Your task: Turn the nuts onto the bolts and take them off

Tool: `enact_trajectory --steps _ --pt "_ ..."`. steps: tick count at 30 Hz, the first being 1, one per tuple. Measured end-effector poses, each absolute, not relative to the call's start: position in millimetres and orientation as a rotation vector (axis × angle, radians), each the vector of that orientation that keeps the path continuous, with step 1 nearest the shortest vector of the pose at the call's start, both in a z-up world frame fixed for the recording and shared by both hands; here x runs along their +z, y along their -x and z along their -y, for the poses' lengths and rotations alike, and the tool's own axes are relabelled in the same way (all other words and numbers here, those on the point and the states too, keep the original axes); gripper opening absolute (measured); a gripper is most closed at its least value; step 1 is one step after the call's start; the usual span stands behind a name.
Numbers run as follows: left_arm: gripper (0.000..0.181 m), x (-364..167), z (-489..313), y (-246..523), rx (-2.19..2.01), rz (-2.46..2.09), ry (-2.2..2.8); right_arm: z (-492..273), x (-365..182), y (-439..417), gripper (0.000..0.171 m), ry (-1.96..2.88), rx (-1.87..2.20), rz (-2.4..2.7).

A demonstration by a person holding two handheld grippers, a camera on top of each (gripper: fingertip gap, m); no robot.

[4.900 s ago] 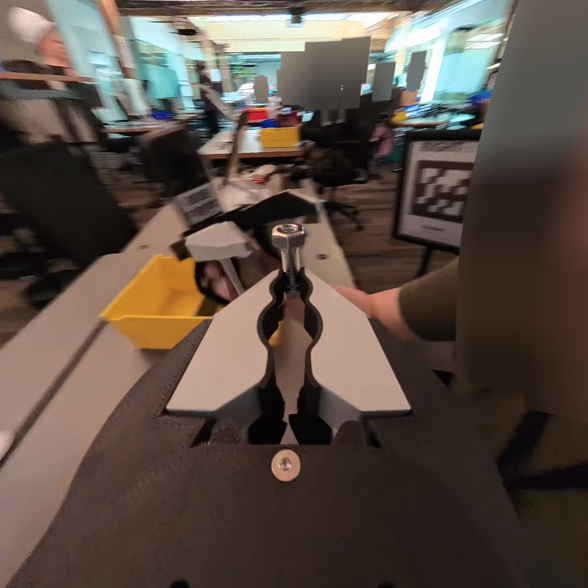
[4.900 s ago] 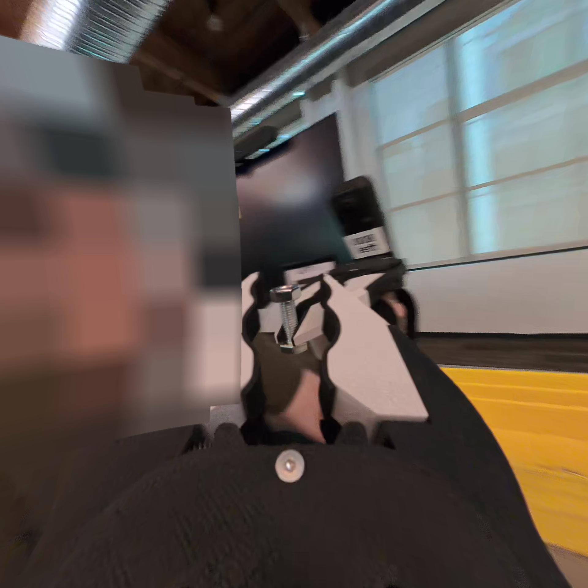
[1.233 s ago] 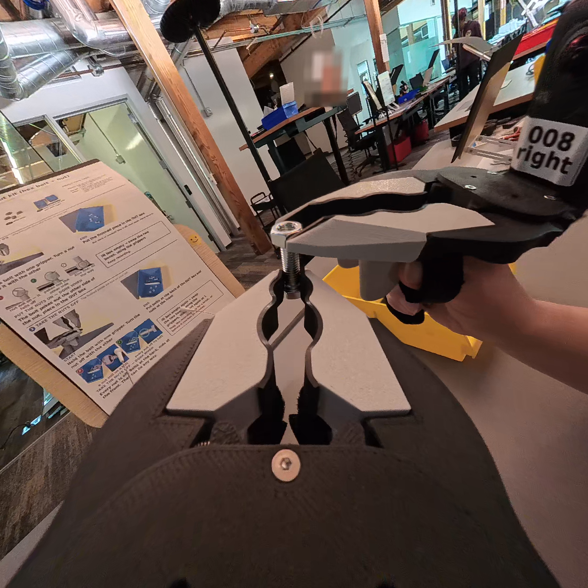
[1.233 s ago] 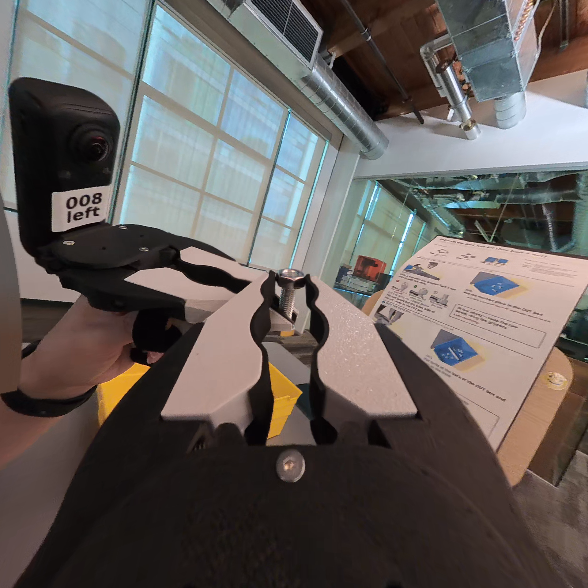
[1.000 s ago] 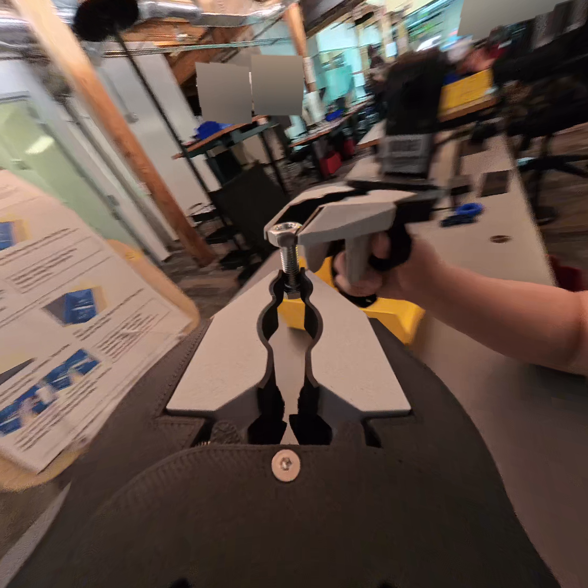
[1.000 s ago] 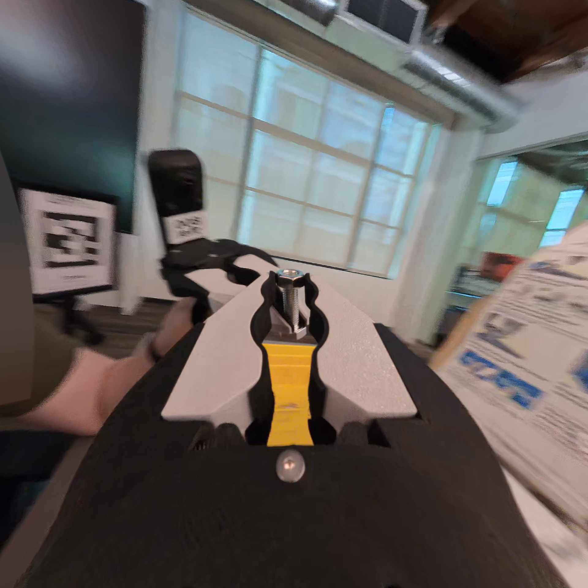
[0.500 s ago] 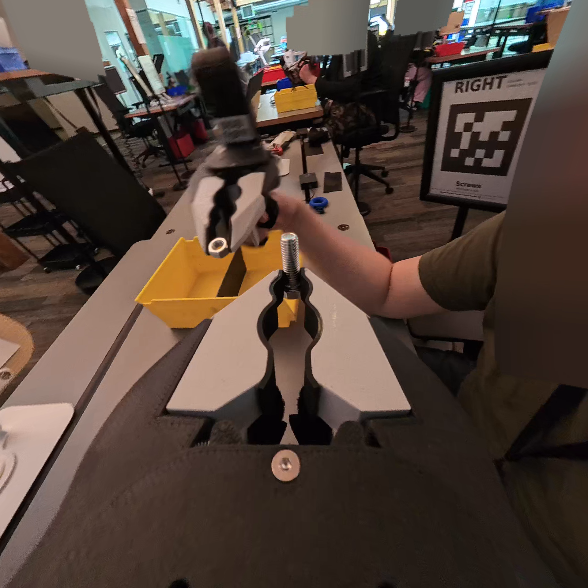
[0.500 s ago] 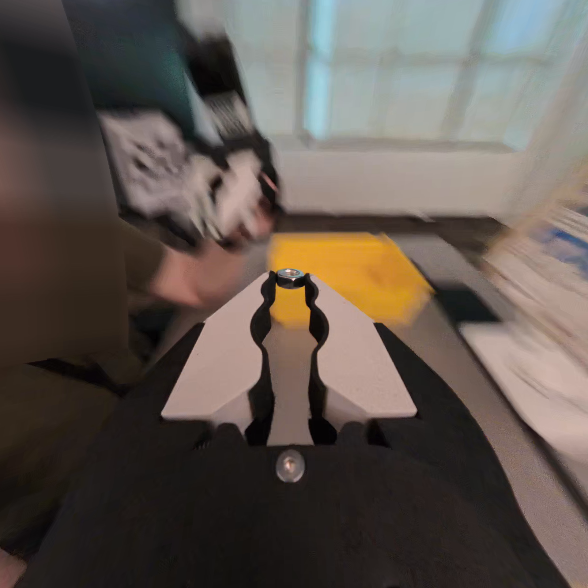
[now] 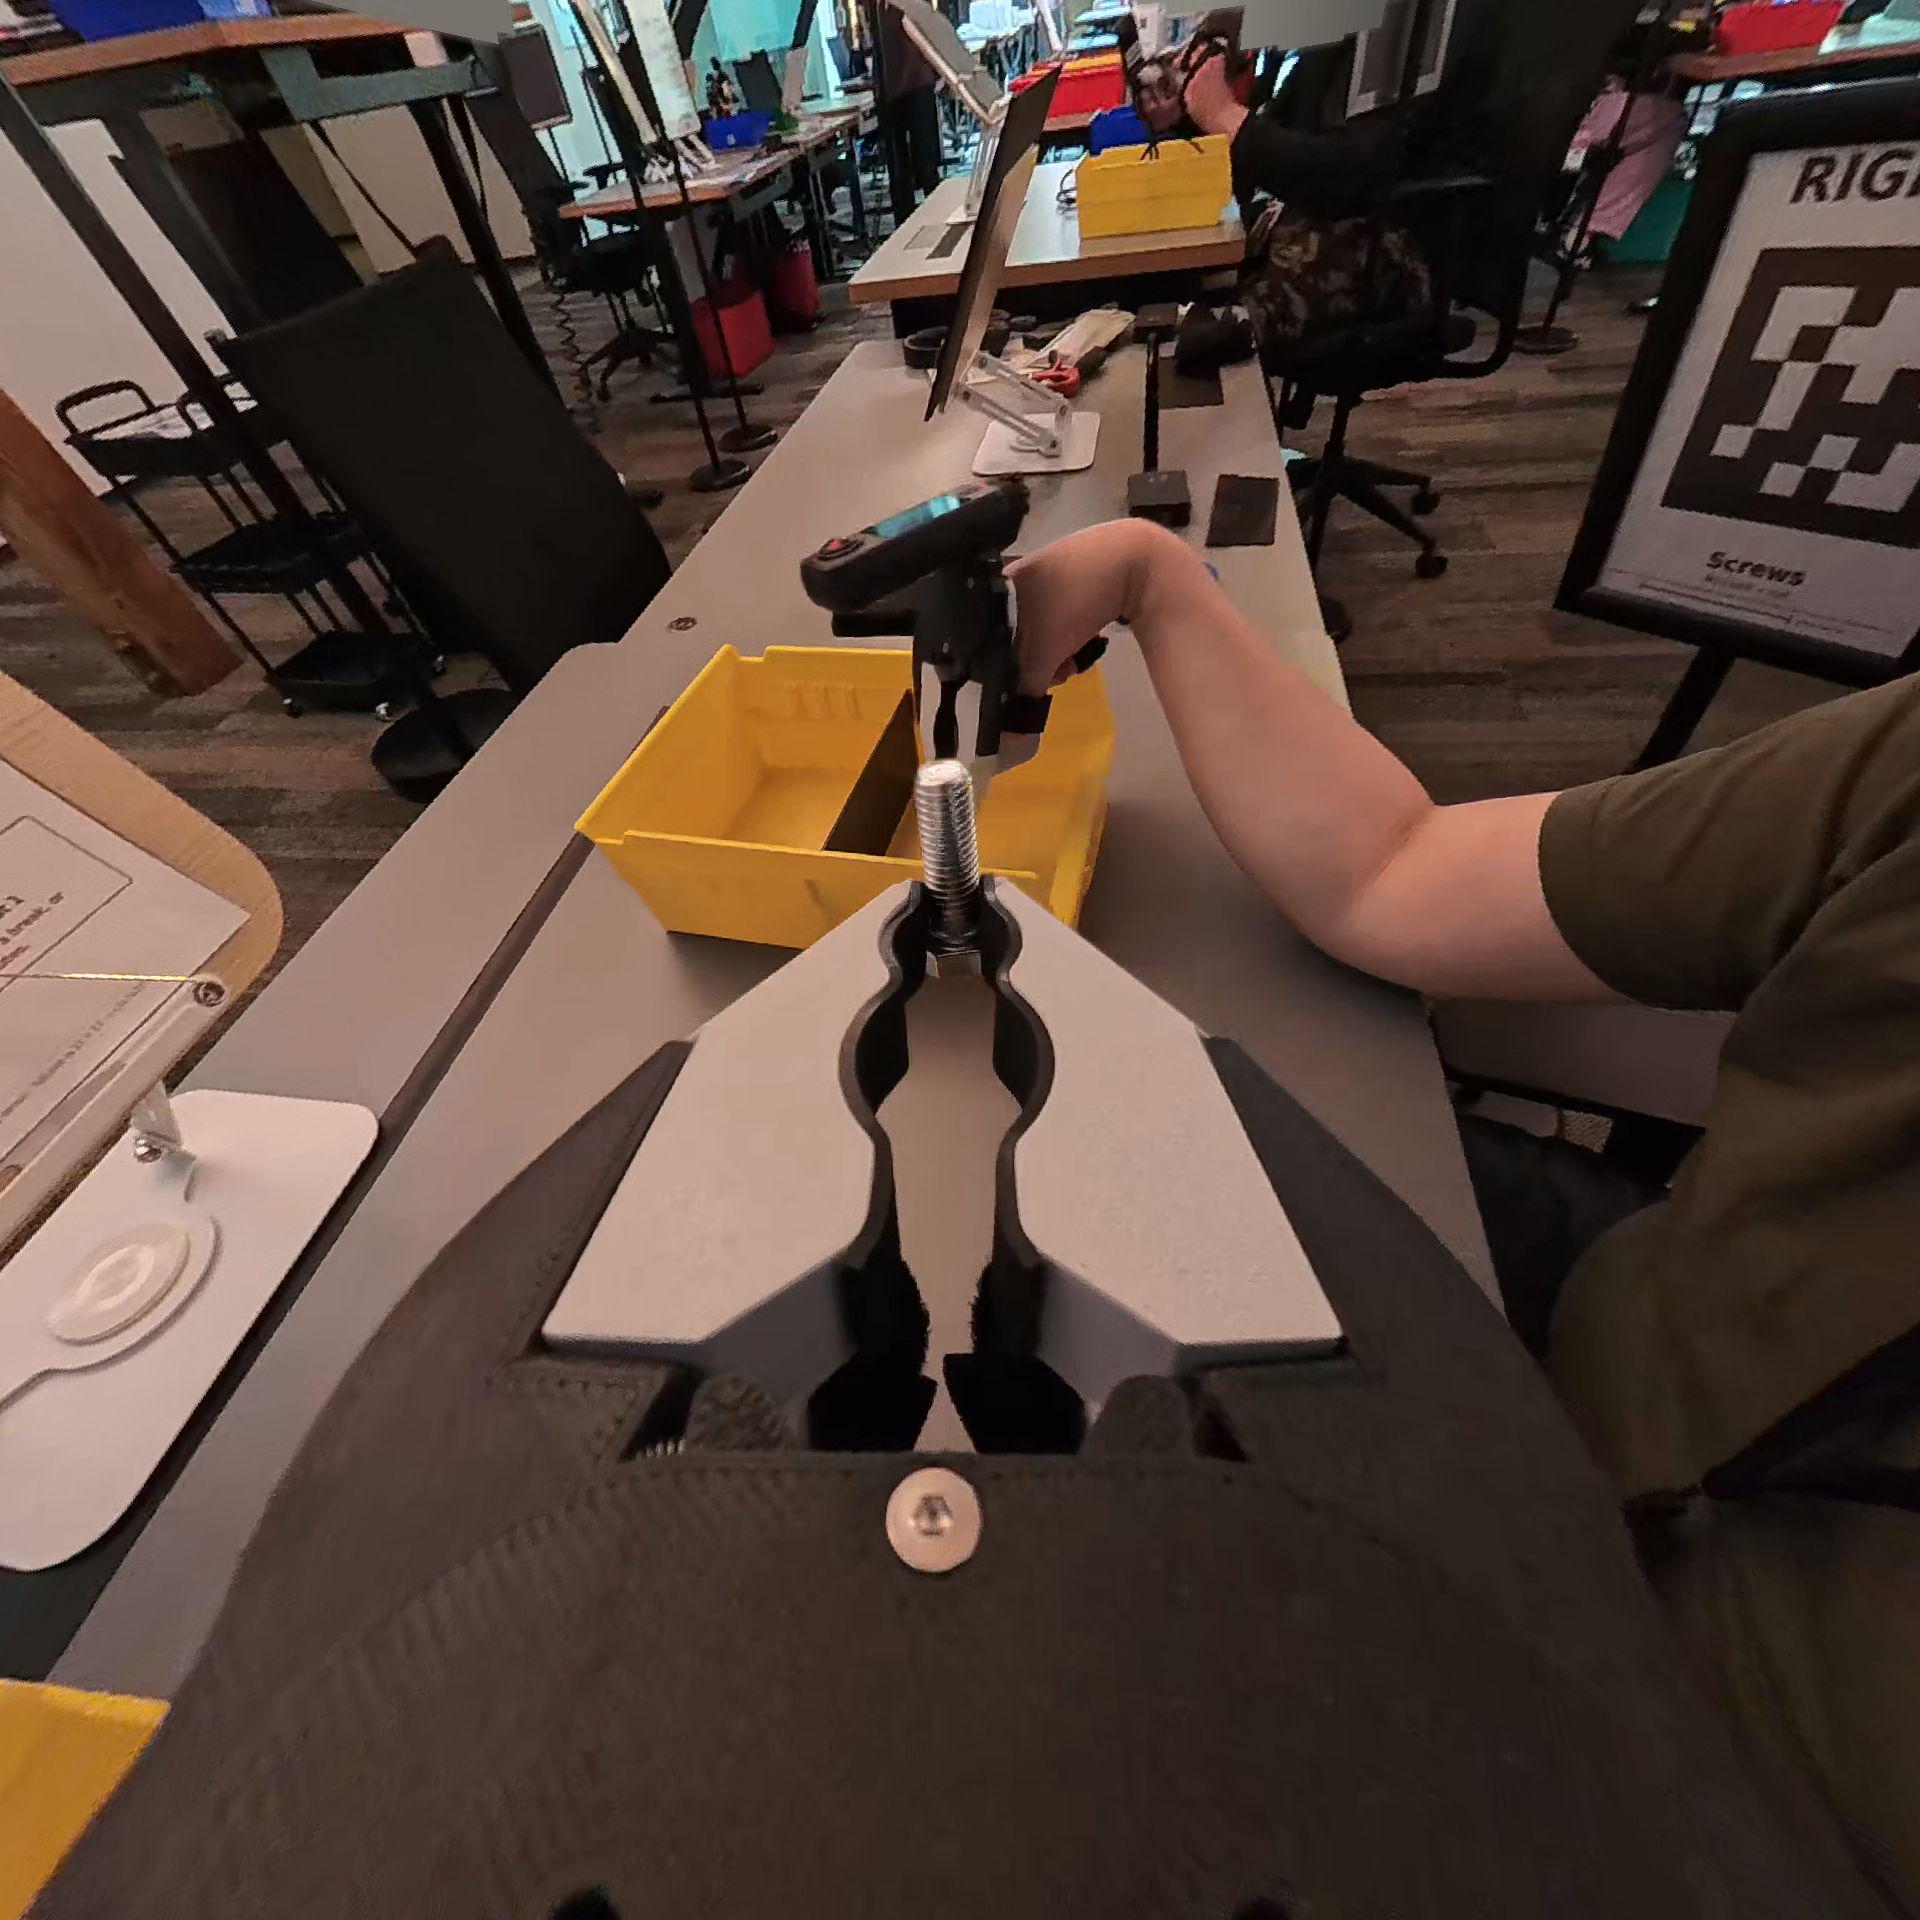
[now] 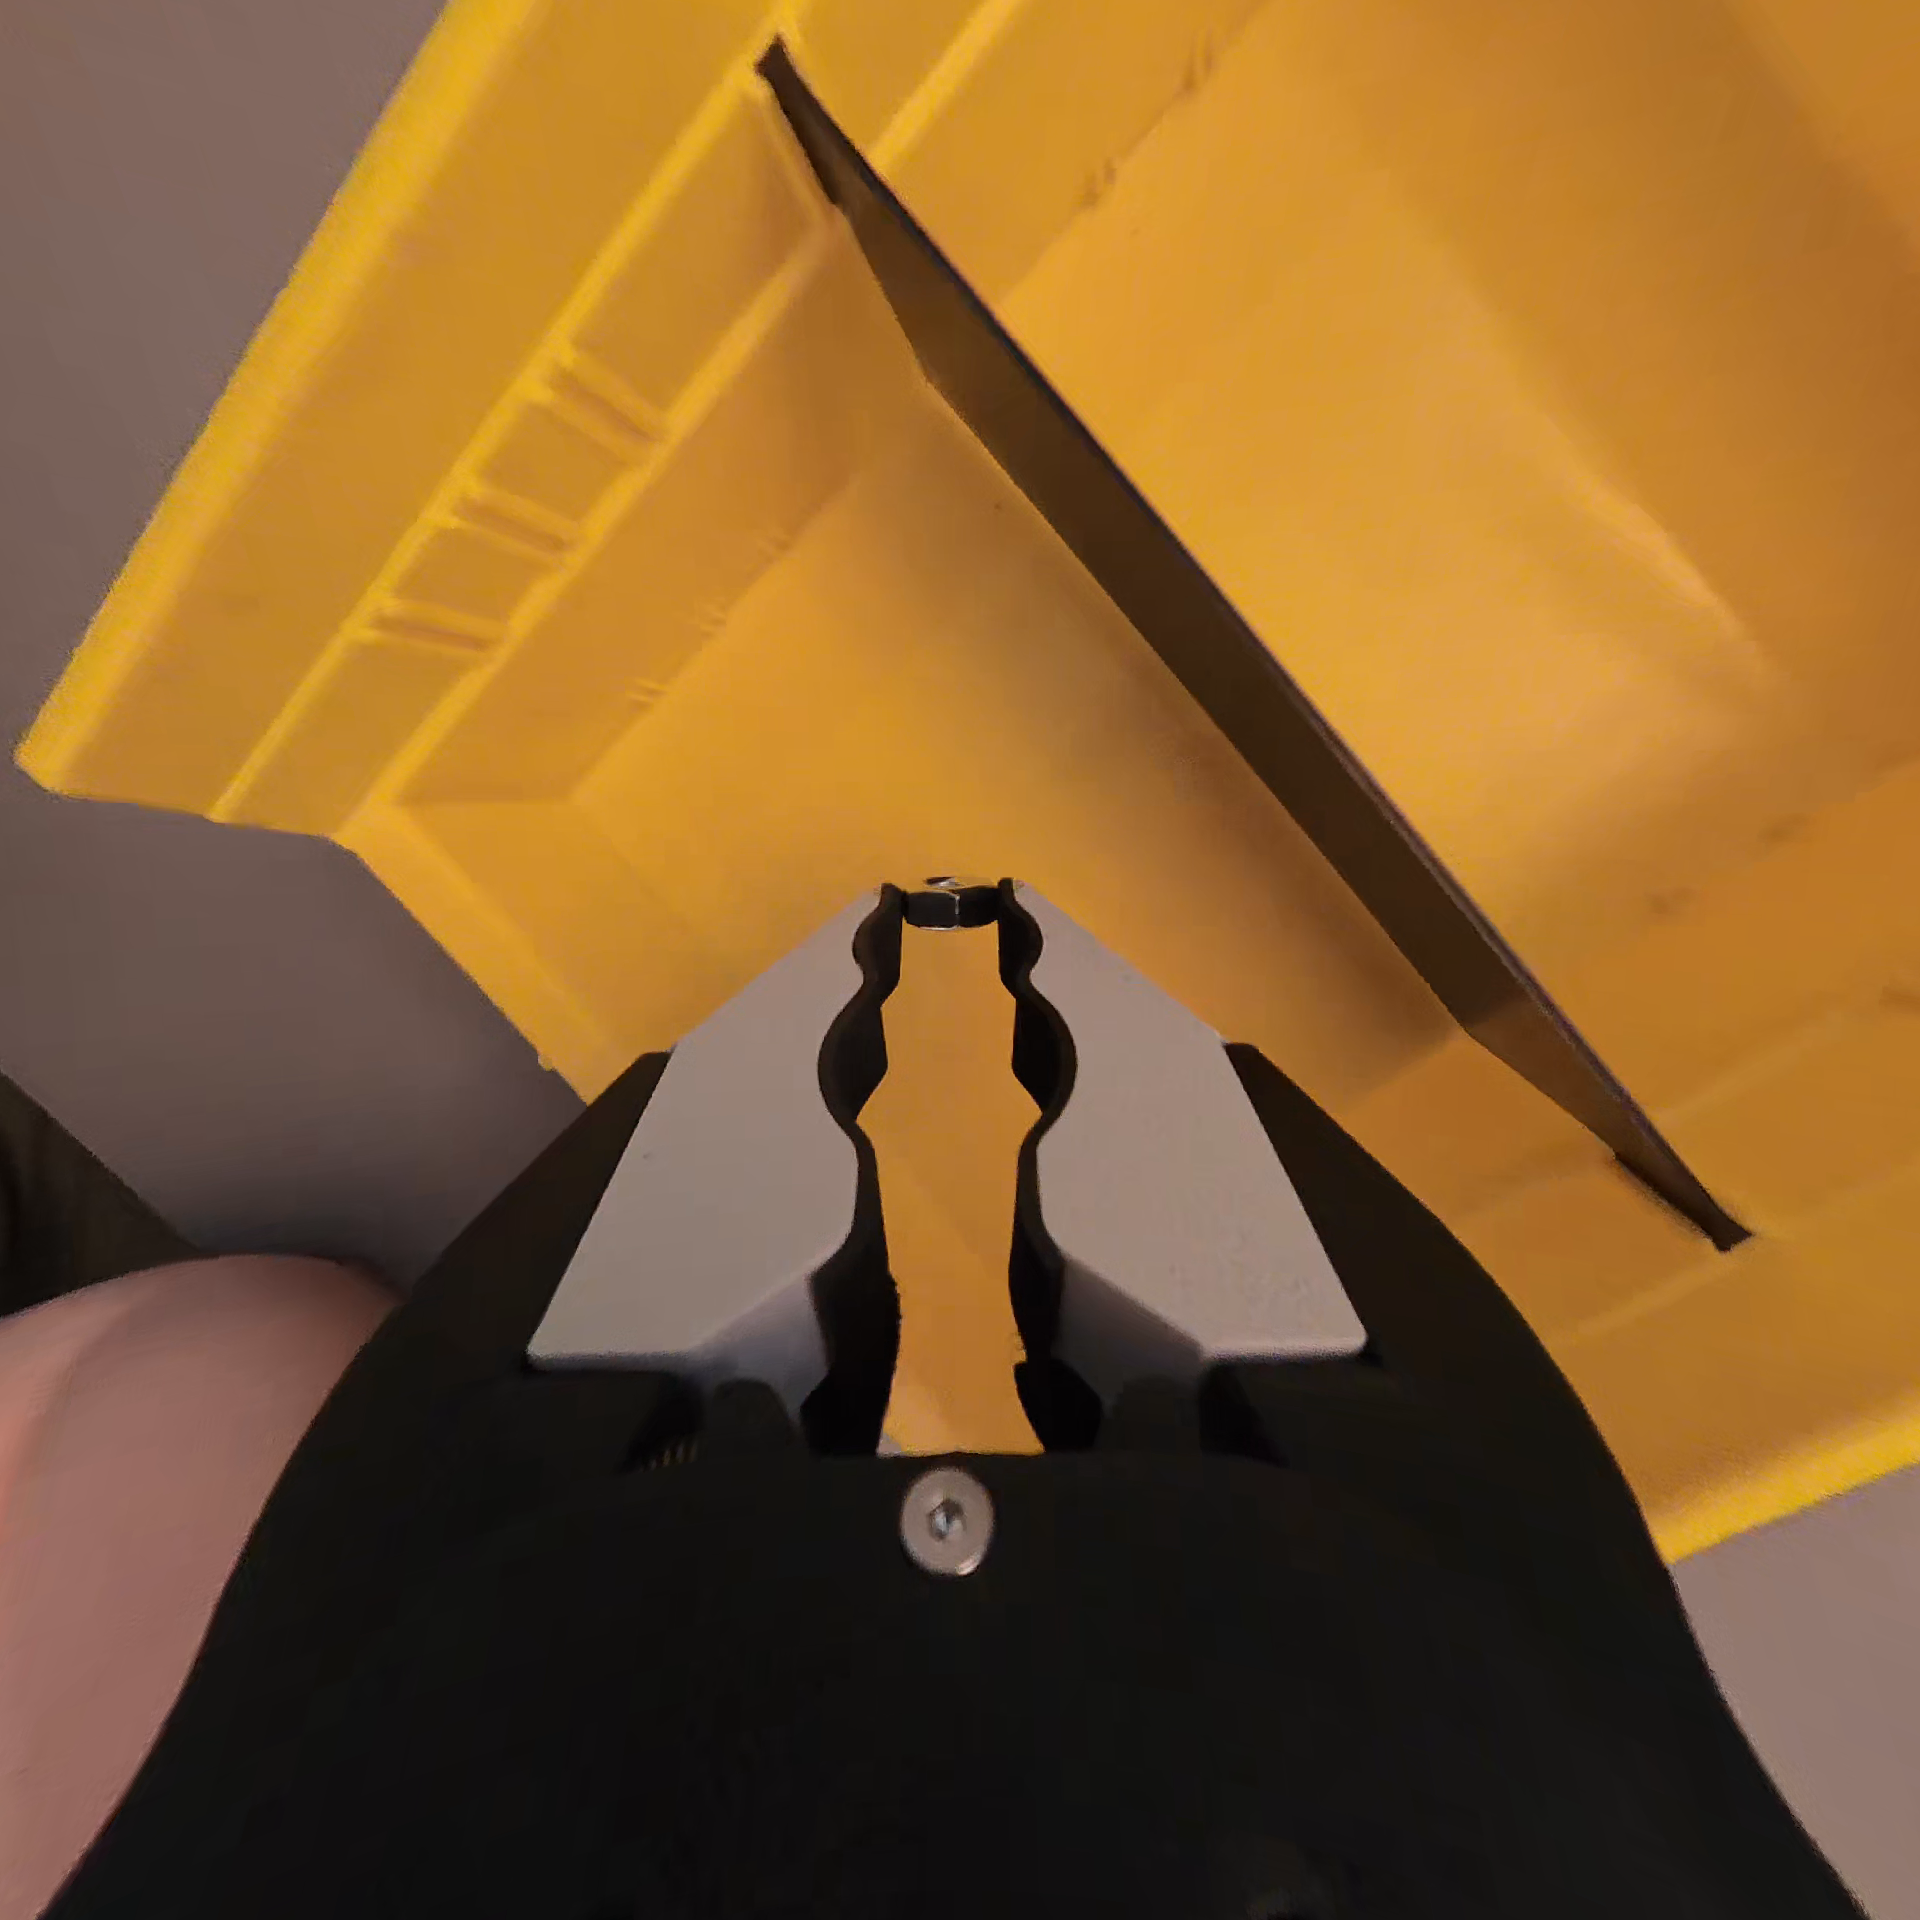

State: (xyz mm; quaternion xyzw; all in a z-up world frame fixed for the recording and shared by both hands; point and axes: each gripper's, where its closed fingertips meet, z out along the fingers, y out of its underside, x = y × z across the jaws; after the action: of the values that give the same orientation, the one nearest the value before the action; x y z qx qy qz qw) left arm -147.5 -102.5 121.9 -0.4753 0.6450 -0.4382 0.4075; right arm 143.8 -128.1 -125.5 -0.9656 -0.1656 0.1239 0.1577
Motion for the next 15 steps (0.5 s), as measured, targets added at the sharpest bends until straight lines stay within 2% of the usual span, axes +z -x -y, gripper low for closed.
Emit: enact_trajectory --steps 4,8,12,15 --pt "0.007 120 94 146 -1.094 -1.603 1.224 122 -109 -150 0.021 2.749 0.298 0.36" --pt "0.007 117 87 144 -1.091 -1.587 1.263 114 -60 -135 0.028 2.614 0.112 0.431" --pt "0.007 117 86 138 -1.12 -1.559 1.271 65 50 -82 0.029 2.021 -0.169 0.647" --pt "0.007 116 87 131 -1.161 -1.535 1.275 70 152 24 0.03 1.419 0.174 0.727"
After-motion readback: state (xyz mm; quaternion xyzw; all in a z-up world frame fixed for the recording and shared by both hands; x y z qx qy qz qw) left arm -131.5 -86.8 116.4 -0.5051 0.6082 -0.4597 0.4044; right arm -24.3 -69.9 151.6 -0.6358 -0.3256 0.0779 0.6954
